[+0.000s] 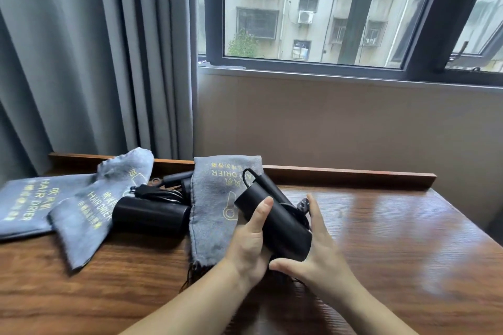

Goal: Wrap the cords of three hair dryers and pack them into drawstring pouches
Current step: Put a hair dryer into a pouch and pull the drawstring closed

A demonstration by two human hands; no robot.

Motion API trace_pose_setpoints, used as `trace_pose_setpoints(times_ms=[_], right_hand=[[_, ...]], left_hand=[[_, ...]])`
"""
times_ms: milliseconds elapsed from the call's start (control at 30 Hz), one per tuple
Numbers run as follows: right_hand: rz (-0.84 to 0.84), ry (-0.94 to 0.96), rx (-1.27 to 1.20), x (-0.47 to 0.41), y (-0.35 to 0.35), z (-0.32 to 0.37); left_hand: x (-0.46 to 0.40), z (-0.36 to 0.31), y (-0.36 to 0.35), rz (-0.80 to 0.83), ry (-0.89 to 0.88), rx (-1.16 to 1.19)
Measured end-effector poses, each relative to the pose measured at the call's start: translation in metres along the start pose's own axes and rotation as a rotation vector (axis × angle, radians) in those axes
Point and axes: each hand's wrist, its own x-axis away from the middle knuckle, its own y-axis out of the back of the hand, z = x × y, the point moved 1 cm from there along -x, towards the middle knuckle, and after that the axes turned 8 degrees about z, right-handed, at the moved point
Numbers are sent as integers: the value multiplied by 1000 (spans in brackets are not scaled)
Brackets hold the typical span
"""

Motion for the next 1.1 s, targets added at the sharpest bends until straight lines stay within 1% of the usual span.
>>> trace_pose_setpoints(times_ms=[100,167,233,300,333,367,400,467,500,533,567,667,767,833,900,1000,1100], right_hand=[[-83,46,90,2,-3,0],[-109,81,79,3,-2,1],[-126,111,84,5,1,3],[-168,139,131,7,8,7],[-187,142,151,9,12,9],[-197,131,169,11,18,9],[-199,112,188,13,24,8],[-191,71,201,19,35,5],[-185,52,186,23,40,5],[-174,37,159,26,45,5],[-159,26,137,29,49,5],[-89,29,89,36,53,11],[2,54,31,41,51,19],[87,94,-17,46,49,25],[193,119,-13,52,48,30],[317,147,65,59,48,36],[344,181,164,62,47,43]], left_hand=[[2,4,1,-34,-14,2],[1,4,4,-23,3,-40],[0,1,9,39,61,-149],[0,-6,18,125,101,-370],[1,-14,24,165,91,-559],[1,-23,34,192,60,-816],[1,-35,46,210,22,-1130],[4,-57,72,248,-63,-1840],[8,-66,83,294,-67,-2096],[13,-73,91,332,-22,-2250],[17,-78,97,346,34,-2302],[21,-86,102,293,110,-2154],[18,-92,96,210,73,-1974],[14,-95,94,163,94,-1838],[11,-96,92,122,105,-1747],[6,-97,88,73,-12,-1691],[7,-100,76,27,-146,-1644]])
